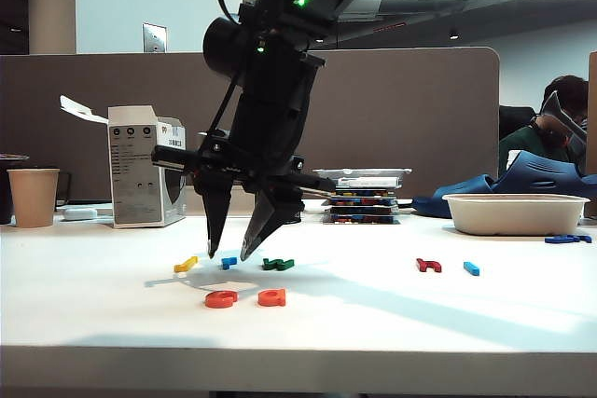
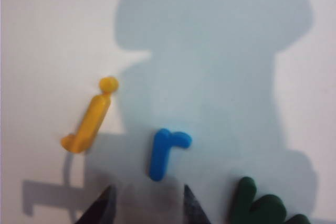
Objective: Select the appropriate letters from the row of letter magnets placed on the table to arrange into the word "car".
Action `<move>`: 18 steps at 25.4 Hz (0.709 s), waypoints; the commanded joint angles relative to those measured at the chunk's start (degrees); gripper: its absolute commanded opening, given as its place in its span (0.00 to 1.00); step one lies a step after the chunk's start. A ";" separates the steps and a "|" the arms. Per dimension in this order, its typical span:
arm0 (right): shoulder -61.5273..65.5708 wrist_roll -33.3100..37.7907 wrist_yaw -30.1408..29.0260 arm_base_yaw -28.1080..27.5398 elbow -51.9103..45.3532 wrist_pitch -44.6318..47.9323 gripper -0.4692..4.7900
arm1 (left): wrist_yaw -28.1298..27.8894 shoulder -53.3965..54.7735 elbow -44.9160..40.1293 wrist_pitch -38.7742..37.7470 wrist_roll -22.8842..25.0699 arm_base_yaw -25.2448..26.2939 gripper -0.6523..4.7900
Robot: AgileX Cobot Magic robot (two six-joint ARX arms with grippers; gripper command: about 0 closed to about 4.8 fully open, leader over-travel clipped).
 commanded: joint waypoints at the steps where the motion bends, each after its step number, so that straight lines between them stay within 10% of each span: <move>1: -0.09 0.07 0.24 0.20 0.13 1.22 0.39 | -0.44 -0.11 0.15 0.31 0.07 0.00 0.11; 18: 1.31 0.07 0.66 0.17 0.15 2.73 0.39 | -0.42 -0.11 0.15 0.31 0.07 0.00 0.11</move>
